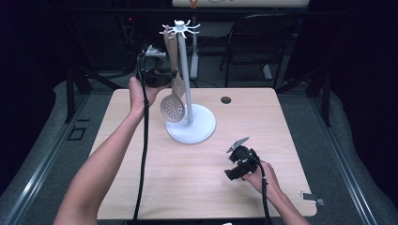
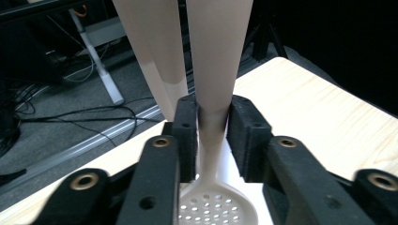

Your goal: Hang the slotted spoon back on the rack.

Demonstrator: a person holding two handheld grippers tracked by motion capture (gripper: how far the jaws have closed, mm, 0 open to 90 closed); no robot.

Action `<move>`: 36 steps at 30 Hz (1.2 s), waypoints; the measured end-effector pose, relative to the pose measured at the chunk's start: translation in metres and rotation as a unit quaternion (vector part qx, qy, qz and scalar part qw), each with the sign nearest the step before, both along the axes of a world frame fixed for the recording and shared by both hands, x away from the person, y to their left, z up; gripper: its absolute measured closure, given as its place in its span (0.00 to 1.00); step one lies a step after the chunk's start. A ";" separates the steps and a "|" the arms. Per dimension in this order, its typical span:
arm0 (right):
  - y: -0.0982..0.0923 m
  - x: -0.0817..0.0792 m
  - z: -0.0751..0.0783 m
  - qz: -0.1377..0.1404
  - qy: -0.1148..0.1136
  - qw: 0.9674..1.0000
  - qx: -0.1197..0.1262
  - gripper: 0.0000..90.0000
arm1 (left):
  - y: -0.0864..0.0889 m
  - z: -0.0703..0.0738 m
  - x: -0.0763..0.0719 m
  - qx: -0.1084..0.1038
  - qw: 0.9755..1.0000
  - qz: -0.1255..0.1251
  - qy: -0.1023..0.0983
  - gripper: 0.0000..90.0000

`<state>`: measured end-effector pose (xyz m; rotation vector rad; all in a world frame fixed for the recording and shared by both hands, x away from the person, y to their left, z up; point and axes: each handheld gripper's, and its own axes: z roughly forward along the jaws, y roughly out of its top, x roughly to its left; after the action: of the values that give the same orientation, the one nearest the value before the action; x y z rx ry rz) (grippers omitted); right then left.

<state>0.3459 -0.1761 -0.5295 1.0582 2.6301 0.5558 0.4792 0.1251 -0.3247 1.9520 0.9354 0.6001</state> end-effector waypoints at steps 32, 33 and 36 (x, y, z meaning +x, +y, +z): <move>0.002 -0.003 0.004 0.000 -0.007 1.000 0.008 0.22 | 0.047 -0.030 -0.067 0.051 0.998 -0.007 0.039 0.17; 0.002 -0.003 0.004 0.000 -0.008 1.000 0.008 0.22 | 0.048 -0.032 -0.069 0.052 0.998 -0.007 0.039 0.17; 0.001 -0.003 0.004 0.000 -0.007 1.000 0.007 0.22 | 0.056 -0.042 -0.077 0.050 0.997 -0.009 0.050 0.17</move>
<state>0.3426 -0.1746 -0.5254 1.0534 2.6174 0.5795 0.4022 0.1812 -0.3671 2.0945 0.9643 0.5521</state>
